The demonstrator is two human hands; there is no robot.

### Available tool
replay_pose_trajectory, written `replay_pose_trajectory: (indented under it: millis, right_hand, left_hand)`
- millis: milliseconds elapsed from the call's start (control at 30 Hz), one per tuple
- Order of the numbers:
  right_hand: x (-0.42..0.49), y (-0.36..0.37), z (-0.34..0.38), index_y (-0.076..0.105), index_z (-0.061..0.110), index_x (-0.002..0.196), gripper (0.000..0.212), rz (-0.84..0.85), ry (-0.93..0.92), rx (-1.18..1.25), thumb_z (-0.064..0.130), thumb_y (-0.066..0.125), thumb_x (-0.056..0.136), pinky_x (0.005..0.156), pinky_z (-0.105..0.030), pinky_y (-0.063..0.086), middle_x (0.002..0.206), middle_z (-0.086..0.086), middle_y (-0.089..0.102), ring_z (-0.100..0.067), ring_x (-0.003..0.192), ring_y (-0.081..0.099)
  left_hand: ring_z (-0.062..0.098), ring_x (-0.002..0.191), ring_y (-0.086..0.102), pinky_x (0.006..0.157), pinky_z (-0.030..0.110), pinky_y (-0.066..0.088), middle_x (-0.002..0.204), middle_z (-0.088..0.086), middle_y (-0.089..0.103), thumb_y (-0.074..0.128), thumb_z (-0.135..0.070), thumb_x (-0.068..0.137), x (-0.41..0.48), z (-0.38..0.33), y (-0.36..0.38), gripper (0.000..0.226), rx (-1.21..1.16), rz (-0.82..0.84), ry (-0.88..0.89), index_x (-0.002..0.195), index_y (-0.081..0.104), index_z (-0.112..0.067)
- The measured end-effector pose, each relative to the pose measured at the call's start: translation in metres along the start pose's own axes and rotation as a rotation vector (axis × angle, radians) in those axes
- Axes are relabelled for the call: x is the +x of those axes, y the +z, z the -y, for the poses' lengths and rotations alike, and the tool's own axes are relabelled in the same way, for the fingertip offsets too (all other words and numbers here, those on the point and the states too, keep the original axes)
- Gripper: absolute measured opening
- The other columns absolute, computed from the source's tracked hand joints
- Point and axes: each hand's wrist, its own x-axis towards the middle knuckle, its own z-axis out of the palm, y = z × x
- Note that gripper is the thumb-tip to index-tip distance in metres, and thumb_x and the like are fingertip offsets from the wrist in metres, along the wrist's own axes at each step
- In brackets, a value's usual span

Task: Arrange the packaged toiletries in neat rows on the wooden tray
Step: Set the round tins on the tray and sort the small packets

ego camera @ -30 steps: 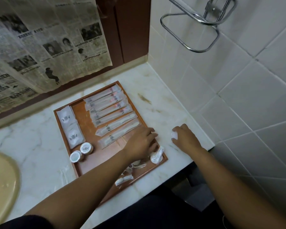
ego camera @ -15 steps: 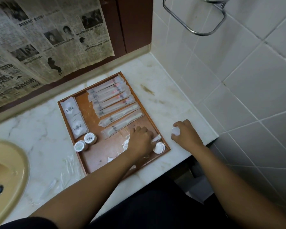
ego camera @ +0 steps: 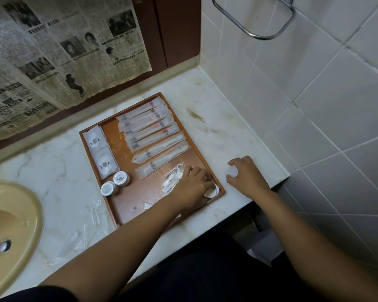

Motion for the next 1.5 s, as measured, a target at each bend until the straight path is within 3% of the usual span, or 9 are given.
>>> replay_pose_trajectory:
  millis: [333,433,533,800,933,1033,1100,1267,1500]
  right_hand:
    - [-0.008,-0.008,0.021,0.059,0.026,0.127,0.042,0.001,-0.079,0.014,0.028,0.073,0.088,0.089,-0.03,0.051,0.126,0.007,0.046,-0.012,0.093,0.057]
    - [-0.006,-0.011,0.031,0.06,0.026,0.126,0.041,-0.012,-0.105,0.026,0.027,0.074,0.088,0.082,-0.019,0.045,0.121,0.007,0.049,-0.007,0.088,0.055]
    - [-0.001,-0.015,0.045,0.061,0.027,0.123,0.039,-0.03,-0.139,0.026,0.027,0.075,0.086,0.074,-0.007,0.038,0.115,0.008,0.05,-0.002,0.083,0.056]
    - [0.016,-0.024,0.067,0.062,0.027,0.121,0.039,-0.04,-0.149,0.006,0.029,0.077,0.085,0.079,-0.021,0.043,0.114,0.006,0.053,-0.005,0.081,0.059]
    - [0.011,-0.021,0.065,0.061,0.027,0.122,0.039,-0.022,-0.12,0.01,0.029,0.076,0.086,0.077,-0.019,0.042,0.114,0.006,0.052,-0.006,0.08,0.059]
    - [0.005,-0.02,0.059,0.061,0.029,0.121,0.039,-0.009,-0.071,0.031,0.031,0.076,0.086,0.08,-0.02,0.043,0.114,0.007,0.053,-0.007,0.081,0.06]
    - [0.001,-0.021,0.056,0.061,0.031,0.121,0.038,-0.006,-0.035,0.044,0.033,0.075,0.086,0.081,-0.022,0.045,0.113,0.009,0.054,-0.007,0.084,0.061]
    - [-0.004,-0.023,0.053,0.065,0.033,0.116,0.029,0.015,0.1,0.264,0.027,0.068,0.088,0.083,-0.026,0.052,0.112,0.015,0.061,-0.007,0.093,0.064]
    - [-0.004,-0.022,0.07,0.074,0.009,0.111,0.025,0.074,0.237,0.79,0.001,0.054,0.098,0.08,-0.035,0.063,0.11,-0.017,0.071,-0.033,0.091,0.075]
  left_hand:
    - [0.029,0.097,0.053,0.103,0.053,0.026,0.097,0.001,0.062,0.043,-0.026,0.086,-0.003,-0.003,0.008,0.037,0.093,-0.011,0.032,0.111,0.07,-0.018]
    - [0.031,0.094,0.056,0.108,0.058,0.021,0.088,0.002,0.061,0.05,-0.022,0.083,-0.004,-0.003,0.006,0.029,0.066,-0.058,0.002,0.103,0.069,-0.014]
    - [0.029,0.101,0.057,0.111,0.065,0.027,0.093,0.001,0.065,0.05,-0.033,0.087,-0.008,-0.006,0.006,0.037,0.051,-0.026,-0.037,0.115,0.068,-0.016]
    - [0.033,0.107,0.054,0.113,0.07,0.007,0.099,0.006,0.063,0.065,-0.027,0.087,-0.004,0.0,0.006,0.025,0.021,-0.022,-0.025,0.108,0.07,-0.017]
    - [0.029,0.097,0.058,0.112,0.074,0.018,0.087,0.001,0.063,0.083,-0.025,0.072,-0.001,0.005,0.004,0.027,0.016,-0.016,0.031,0.097,0.072,-0.019]
    - [0.025,0.095,0.059,0.117,0.071,0.012,0.082,0.0,0.065,0.065,-0.031,0.082,0.002,0.007,0.001,0.017,-0.012,-0.124,0.153,0.089,0.073,-0.017]
    - [0.025,0.092,0.058,0.118,0.07,0.014,0.078,0.002,0.066,0.049,-0.033,0.09,0.005,0.008,-0.001,0.032,-0.018,-0.196,0.198,0.085,0.074,-0.014]
    - [0.026,0.096,0.061,0.121,0.064,0.002,0.086,0.001,0.071,0.046,-0.026,0.096,0.006,0.018,0.006,0.033,0.037,-0.181,0.233,0.092,0.076,-0.014]
    - [0.017,0.096,0.061,0.117,0.068,0.014,0.082,-0.005,0.073,0.055,-0.024,0.09,-0.01,0.015,-0.005,0.025,-0.162,-0.311,0.055,0.101,0.077,-0.021]
